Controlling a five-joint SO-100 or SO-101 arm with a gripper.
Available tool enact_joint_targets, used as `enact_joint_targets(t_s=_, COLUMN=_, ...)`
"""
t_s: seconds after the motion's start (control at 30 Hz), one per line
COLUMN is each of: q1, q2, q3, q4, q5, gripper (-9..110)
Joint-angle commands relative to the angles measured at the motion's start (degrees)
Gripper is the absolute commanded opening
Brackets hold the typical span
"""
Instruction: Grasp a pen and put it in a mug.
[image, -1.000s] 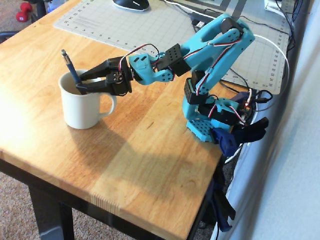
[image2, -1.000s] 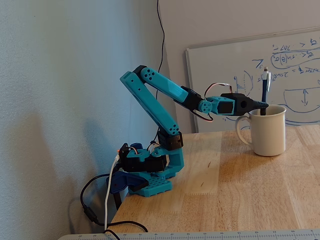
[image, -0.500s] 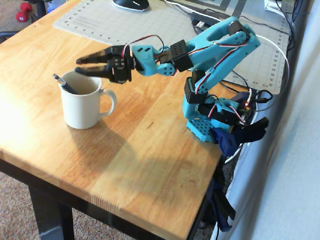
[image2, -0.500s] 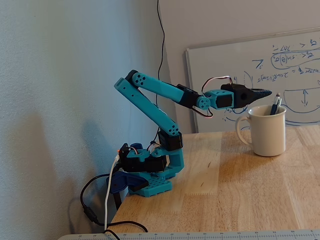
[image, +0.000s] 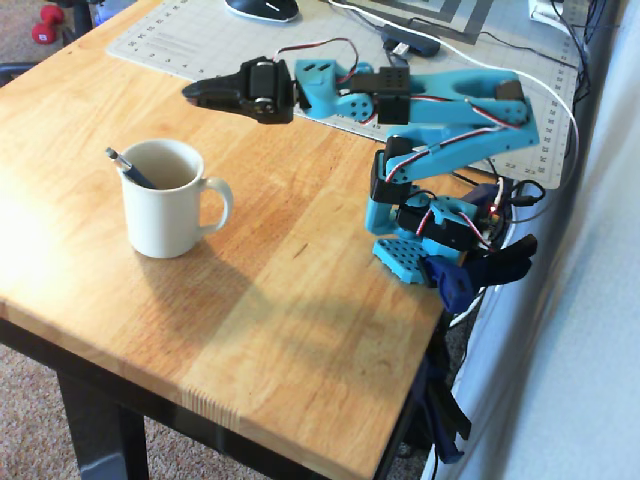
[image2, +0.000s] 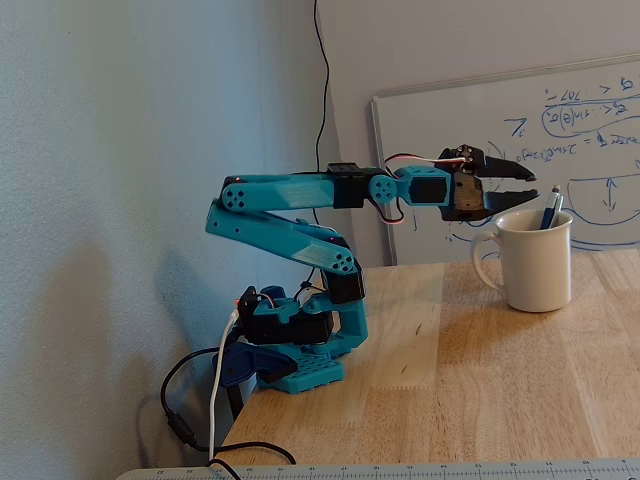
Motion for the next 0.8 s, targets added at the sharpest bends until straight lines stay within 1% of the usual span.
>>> enact_joint_targets(t_s=0.0, q1=2.0, q2=8.3, q3=-1.1, q4=10.9, q5=5.8, gripper=4)
enact_joint_targets(t_s=0.23, q1=8.3, q2=19.0, q3=-0.9, q4=36.7, q5=9.4, gripper=4)
enact_joint_targets(t_s=0.37, q1=11.2, q2=23.0, q3=-0.9, q4=46.4, q5=15.3, gripper=4)
enact_joint_targets(t_s=0.57, q1=12.0, q2=26.0, q3=1.1, q4=55.5, q5=25.4, gripper=4)
enact_joint_targets(t_s=0.77, q1=12.2, q2=33.4, q3=9.8, q4=57.3, q5=26.8, gripper=4)
